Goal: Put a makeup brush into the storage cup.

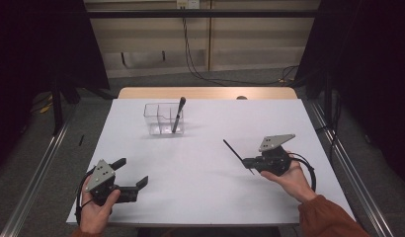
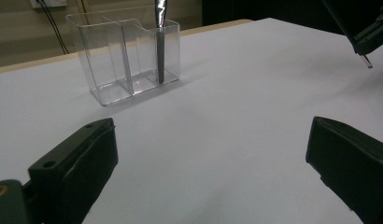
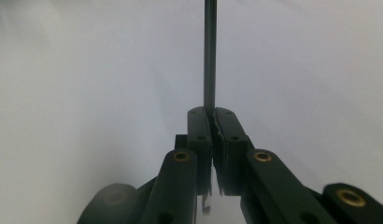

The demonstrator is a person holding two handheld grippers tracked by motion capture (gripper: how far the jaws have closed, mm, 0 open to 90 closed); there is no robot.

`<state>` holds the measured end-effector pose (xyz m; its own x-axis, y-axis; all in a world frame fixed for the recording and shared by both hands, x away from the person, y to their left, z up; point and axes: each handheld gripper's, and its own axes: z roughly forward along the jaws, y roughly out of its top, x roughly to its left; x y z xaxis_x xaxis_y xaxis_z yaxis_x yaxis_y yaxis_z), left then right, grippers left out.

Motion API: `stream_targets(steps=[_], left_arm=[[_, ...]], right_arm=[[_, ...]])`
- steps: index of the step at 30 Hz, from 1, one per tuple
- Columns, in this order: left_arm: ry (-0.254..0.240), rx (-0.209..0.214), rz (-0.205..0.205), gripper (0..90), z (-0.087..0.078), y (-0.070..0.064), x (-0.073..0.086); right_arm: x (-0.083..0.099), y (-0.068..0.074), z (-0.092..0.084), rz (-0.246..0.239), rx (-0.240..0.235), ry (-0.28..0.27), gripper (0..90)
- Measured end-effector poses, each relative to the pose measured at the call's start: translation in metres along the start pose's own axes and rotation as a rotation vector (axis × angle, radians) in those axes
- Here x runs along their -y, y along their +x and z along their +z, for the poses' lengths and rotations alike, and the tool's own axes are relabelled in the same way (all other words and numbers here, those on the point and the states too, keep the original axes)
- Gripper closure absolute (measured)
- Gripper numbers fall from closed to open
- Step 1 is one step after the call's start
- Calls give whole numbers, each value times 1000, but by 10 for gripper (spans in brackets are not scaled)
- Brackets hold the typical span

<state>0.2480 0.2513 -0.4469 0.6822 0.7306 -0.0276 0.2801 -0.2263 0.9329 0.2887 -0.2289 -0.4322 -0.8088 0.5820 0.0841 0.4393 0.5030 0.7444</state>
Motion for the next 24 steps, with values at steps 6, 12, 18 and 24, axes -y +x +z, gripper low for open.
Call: stream_targets(steps=[6,12,18,24], left_arm=[[-13,0,-3,23,-1,0,-1],[-21,9,-3,23,-1,-2,-2],[-14,37,10,21,2,-9,-4],[-10,68,25,22,6,-16,-8]], right_arm=[[8,-3,-5,40,-48,-183,867],[5,-1,-8,46,-63,-242,867],[2,0,-7,43,-91,-256,867],[-5,4,-2,28,-124,-261,866]])
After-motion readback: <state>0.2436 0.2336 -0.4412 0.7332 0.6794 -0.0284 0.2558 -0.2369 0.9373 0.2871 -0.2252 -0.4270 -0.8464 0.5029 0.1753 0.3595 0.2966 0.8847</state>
